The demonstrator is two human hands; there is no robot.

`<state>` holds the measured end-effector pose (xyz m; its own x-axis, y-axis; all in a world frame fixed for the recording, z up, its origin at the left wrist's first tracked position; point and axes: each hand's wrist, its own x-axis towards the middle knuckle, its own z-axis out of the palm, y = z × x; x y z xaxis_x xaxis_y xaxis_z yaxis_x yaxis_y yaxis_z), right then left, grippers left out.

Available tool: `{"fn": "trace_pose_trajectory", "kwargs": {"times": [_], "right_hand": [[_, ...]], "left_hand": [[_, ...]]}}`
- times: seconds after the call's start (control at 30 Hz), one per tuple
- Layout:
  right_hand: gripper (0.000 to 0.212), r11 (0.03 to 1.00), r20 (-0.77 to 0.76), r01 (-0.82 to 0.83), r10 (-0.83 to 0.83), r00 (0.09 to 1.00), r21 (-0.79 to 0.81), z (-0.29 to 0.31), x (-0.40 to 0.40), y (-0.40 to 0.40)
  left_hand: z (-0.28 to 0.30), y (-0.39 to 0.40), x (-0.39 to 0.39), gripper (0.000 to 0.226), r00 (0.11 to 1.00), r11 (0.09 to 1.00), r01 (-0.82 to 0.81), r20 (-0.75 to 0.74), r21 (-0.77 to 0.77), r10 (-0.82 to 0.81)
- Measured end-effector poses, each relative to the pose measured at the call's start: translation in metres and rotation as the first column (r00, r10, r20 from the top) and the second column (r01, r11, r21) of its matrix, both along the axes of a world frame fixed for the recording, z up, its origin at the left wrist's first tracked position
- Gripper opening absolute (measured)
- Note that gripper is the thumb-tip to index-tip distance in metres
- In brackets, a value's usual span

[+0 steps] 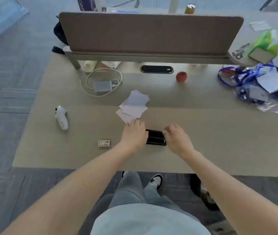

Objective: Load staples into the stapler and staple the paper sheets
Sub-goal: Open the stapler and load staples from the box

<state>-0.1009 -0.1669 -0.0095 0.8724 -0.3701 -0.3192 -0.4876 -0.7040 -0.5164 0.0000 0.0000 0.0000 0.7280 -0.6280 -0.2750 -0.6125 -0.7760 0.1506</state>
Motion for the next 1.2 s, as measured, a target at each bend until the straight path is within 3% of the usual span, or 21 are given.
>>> {"fn": "trace_pose_trajectory", "kwargs": {"times": [0.13, 0.23, 0.37, 0.5, 0.7, 0.9, 1.2], "right_hand": [[0.039, 0.998, -0.065, -0.053, 0.051, 0.997, -0.019, -0.032, -0.015, 0.018], [0.043, 0.99, -0.076, -0.122, 0.117, 0.99, -0.067, -0.046, -0.017, 0.022], [0.044, 0.976, -0.076, -0.189, 0.181, 0.981, -0.106, -0.055, -0.011, 0.025], [0.043, 0.968, -0.027, -0.222, 0.221, 0.975, -0.115, -0.061, 0.001, 0.03], [0.035, 0.973, -0.018, -0.222, 0.221, 0.975, -0.065, -0.077, 0.0, 0.042], [0.03, 0.98, 0.058, -0.196, 0.197, 0.979, -0.032, -0.091, -0.005, 0.06], [0.022, 0.977, 0.197, -0.205, 0.212, 0.957, -0.057, -0.104, 0.003, 0.088]], "left_hand": [[-0.04, 0.014, -0.019, 0.026, 0.962, 0.987, -0.16, -0.226, -0.017, 0.152], [-0.063, 0.017, -0.022, 0.031, 0.899, 0.96, -0.264, -0.384, -0.093, 0.21], [-0.078, 0.015, -0.025, 0.039, 0.861, 0.933, -0.322, -0.459, -0.161, 0.218], [-0.09, 0.012, -0.027, 0.047, 0.852, 0.914, -0.355, -0.469, -0.196, 0.231], [-0.098, 0.023, -0.036, 0.025, 0.836, 0.875, -0.411, -0.489, -0.256, 0.249], [-0.107, 0.046, -0.041, 0.035, 0.817, 0.831, -0.461, -0.516, -0.312, 0.26], [-0.12, 0.077, -0.025, 0.027, 0.894, 0.829, -0.368, -0.406, -0.421, 0.191]]}}
